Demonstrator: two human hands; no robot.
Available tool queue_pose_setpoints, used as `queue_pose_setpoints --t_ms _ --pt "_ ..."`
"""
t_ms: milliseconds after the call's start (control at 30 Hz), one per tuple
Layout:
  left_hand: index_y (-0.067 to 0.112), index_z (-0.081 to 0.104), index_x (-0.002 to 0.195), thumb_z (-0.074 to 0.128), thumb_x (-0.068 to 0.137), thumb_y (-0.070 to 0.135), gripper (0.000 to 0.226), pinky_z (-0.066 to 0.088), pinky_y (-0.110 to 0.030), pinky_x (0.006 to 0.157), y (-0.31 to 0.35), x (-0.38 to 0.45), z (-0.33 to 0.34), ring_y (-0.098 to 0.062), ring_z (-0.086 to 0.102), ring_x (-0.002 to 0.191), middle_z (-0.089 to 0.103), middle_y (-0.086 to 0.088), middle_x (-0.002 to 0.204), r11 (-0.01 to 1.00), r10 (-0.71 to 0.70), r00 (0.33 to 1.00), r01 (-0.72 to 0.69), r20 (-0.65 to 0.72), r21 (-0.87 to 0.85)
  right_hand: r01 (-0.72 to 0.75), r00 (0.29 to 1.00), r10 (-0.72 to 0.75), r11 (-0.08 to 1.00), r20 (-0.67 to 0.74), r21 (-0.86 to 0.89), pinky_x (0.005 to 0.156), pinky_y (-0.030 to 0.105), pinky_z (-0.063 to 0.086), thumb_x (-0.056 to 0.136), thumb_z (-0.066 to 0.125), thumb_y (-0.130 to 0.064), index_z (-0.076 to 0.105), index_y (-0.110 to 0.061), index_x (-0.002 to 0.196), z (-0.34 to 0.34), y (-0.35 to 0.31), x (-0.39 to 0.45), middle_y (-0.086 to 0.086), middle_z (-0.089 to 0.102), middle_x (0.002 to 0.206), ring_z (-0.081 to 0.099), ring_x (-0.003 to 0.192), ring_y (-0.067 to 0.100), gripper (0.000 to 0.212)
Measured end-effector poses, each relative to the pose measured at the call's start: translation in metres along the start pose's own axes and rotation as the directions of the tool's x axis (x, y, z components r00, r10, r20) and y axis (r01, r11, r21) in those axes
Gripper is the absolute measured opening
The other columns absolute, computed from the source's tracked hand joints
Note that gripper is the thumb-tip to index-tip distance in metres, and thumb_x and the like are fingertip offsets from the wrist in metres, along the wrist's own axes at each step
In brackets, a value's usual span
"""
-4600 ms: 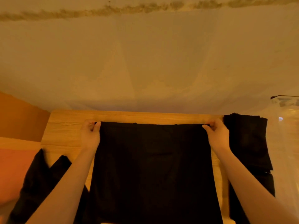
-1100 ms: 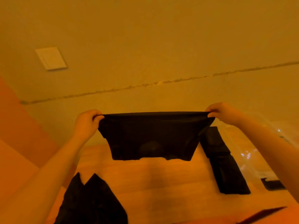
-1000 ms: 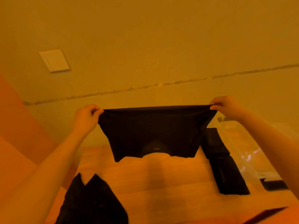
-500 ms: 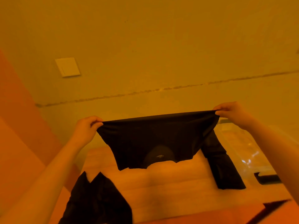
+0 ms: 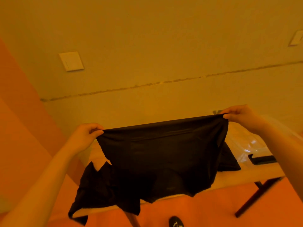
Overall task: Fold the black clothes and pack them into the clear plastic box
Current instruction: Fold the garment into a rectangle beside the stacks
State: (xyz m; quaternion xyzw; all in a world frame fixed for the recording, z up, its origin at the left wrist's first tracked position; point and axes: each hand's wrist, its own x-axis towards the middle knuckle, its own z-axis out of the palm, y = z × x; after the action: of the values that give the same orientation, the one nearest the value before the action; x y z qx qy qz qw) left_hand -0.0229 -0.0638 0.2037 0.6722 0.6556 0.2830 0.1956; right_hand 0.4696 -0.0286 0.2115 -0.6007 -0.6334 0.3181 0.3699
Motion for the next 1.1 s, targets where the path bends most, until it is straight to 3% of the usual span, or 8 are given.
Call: queue_pose_setpoints --t_ms 133,233,433,667,833,933,1000,1100 --pt "0.015 0.064 0.087 0.055 0.092 0.010 0.012 0.040 -0.028 0.072 -0.009 0.026 0.020 -0.023 0.059 0.086 0.065 -0.010 0.091 0.997 -0.071 0.992 0.069 0.105 0.024 -0.042 0.998 0.042 0.999 0.048 0.006 0.063 0.007 0.049 0.087 0.053 0.007 0.064 -0.010 0.094 0.013 0.005 0.026 0.000 0.062 0.082 0.062 0.067 -0.002 0.022" --pt "0.006 0.066 0.095 0.056 0.090 0.008 0.011 0.038 -0.026 0.076 -0.027 0.061 0.049 -0.017 0.056 0.086 0.064 -0.010 0.093 0.987 -0.158 0.971 0.154 0.182 0.039 -0.102 0.984 0.110 0.993 0.141 -0.061 0.081 0.028 0.050 0.087 0.055 0.004 0.067 -0.010 0.090 0.026 0.029 0.068 0.008 0.066 0.089 0.062 0.083 0.016 0.019" --pt "0.003 0.066 0.098 0.057 0.091 0.009 0.014 0.037 -0.018 0.060 -0.080 0.161 0.145 -0.019 0.053 0.086 0.060 -0.009 0.089 0.940 -0.342 0.888 0.324 0.307 0.109 -0.261 0.898 0.343 0.920 0.277 -0.291 0.078 0.032 0.047 0.087 0.055 0.005 0.065 -0.014 0.075 0.089 0.121 0.190 0.007 0.063 0.079 0.059 0.080 0.022 0.024" --pt "-0.003 0.063 0.109 0.051 0.093 0.007 0.022 0.040 -0.037 0.083 -0.146 0.247 0.255 -0.037 0.056 0.107 0.062 -0.022 0.111 0.855 -0.507 0.847 0.470 0.159 0.221 -0.277 0.884 0.429 0.800 0.184 -0.533 0.077 0.034 0.040 0.092 0.052 -0.004 0.065 0.002 0.106 0.182 0.229 0.294 0.021 0.064 0.109 0.057 0.105 0.036 0.020" --pt "-0.001 0.048 0.129 0.047 0.090 0.012 0.041 0.035 -0.048 0.102 -0.144 0.231 0.287 -0.041 0.042 0.123 0.045 -0.025 0.134 0.896 -0.276 0.949 0.310 -0.149 0.318 -0.143 0.983 0.185 0.825 0.021 -0.546 0.102 0.041 0.039 0.096 0.046 -0.012 0.040 -0.005 0.138 0.213 0.225 0.278 0.017 0.042 0.141 0.040 0.129 0.032 0.043" --pt "0.009 0.038 0.140 0.038 0.093 0.031 0.052 0.021 -0.047 0.111 -0.115 0.182 0.318 -0.033 0.027 0.138 0.032 -0.015 0.149 0.919 -0.191 0.981 0.165 0.039 0.358 0.002 0.986 0.098 0.809 0.138 -0.588 0.113 0.041 0.027 0.094 0.048 -0.023 0.034 -0.006 0.141 0.229 0.214 0.225 0.013 0.035 0.147 0.030 0.137 0.027 0.051" --pt "0.016 0.019 0.148 0.031 0.098 0.037 0.055 0.005 -0.043 0.115 -0.112 0.156 0.334 -0.025 0.004 0.145 0.010 -0.008 0.157 0.880 -0.285 0.937 0.173 0.200 0.443 0.047 0.936 0.206 0.732 0.287 -0.680 0.116 0.038 0.014 0.096 0.043 -0.031 0.021 -0.012 0.147 0.237 0.218 0.195 0.007 0.016 0.155 0.013 0.144 0.021 0.058" --pt "0.019 0.000 0.149 0.027 0.098 0.041 0.061 -0.004 -0.043 0.115 -0.122 0.146 0.335 -0.022 -0.013 0.143 -0.007 -0.006 0.157 0.820 -0.382 0.894 0.212 0.233 0.531 0.068 0.878 0.318 0.657 0.358 -0.750 0.117 0.041 0.003 0.098 0.032 -0.039 0.006 -0.016 0.149 0.238 0.236 0.177 0.004 -0.001 0.157 -0.005 0.144 0.020 0.062"
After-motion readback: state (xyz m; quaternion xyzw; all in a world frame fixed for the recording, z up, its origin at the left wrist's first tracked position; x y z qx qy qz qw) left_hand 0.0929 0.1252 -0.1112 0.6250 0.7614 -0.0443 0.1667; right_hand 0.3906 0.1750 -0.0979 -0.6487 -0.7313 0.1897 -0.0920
